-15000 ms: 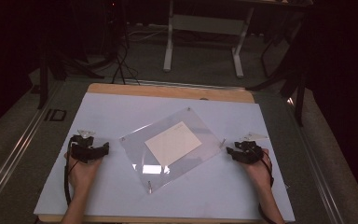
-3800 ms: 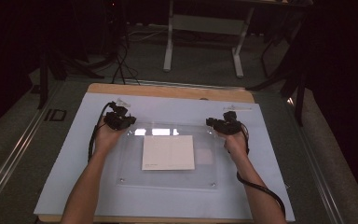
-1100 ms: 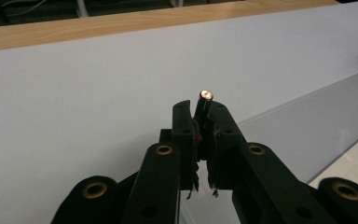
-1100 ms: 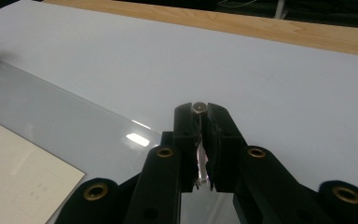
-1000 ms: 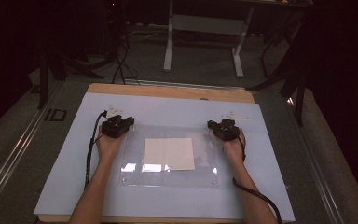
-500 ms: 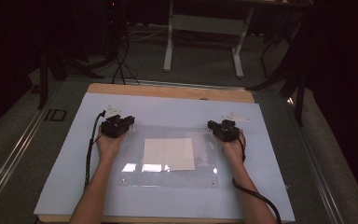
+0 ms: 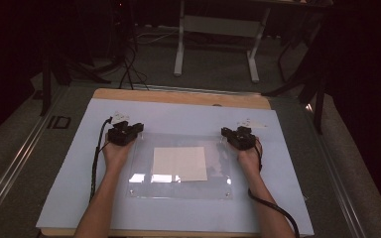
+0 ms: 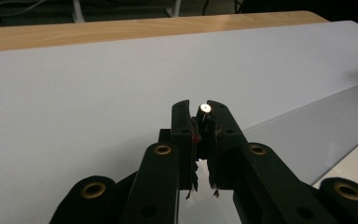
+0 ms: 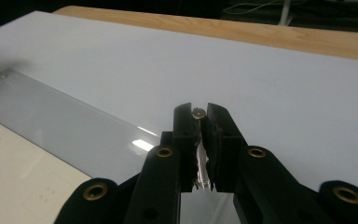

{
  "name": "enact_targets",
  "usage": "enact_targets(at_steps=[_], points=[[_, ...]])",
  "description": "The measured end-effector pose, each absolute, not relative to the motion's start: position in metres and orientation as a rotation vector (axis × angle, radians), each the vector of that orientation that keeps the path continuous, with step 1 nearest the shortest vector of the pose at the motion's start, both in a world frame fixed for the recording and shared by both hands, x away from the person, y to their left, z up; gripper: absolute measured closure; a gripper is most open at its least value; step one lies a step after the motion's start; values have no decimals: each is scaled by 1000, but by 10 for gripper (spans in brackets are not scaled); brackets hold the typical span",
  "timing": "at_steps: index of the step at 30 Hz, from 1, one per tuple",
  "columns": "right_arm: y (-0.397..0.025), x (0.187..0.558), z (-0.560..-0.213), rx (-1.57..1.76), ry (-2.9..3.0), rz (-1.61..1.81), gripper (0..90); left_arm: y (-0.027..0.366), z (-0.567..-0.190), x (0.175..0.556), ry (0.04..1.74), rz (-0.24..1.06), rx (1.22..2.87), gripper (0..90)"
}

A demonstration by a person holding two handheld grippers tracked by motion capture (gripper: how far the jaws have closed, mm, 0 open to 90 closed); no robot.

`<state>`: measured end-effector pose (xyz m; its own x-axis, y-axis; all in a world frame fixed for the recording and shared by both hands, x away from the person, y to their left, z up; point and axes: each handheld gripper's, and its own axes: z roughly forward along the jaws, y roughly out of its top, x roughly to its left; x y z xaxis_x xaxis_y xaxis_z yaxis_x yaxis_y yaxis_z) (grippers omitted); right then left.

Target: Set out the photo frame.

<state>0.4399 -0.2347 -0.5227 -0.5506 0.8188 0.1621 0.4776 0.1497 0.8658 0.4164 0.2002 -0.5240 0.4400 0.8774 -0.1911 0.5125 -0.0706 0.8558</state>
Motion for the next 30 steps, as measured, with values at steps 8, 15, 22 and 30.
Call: enact_targets(at_steps=[8, 15, 22, 30], points=[[-239, 444, -523, 1304, 2109, 1422, 817, 203, -524, 420, 1225, 420, 1719, 821], [-241, 451, -519, 1340, 2167, 1403, 815, 208, -519, 429, 1236, 332, 1753, 813], [-241, 460, -516, 1420, 2183, 1400, 815, 209, -515, 442, 1301, 239, 1764, 814], [-242, 473, -516, 1515, 2181, 1433, 821, 210, -513, 457, 1341, 176, 1775, 823]])
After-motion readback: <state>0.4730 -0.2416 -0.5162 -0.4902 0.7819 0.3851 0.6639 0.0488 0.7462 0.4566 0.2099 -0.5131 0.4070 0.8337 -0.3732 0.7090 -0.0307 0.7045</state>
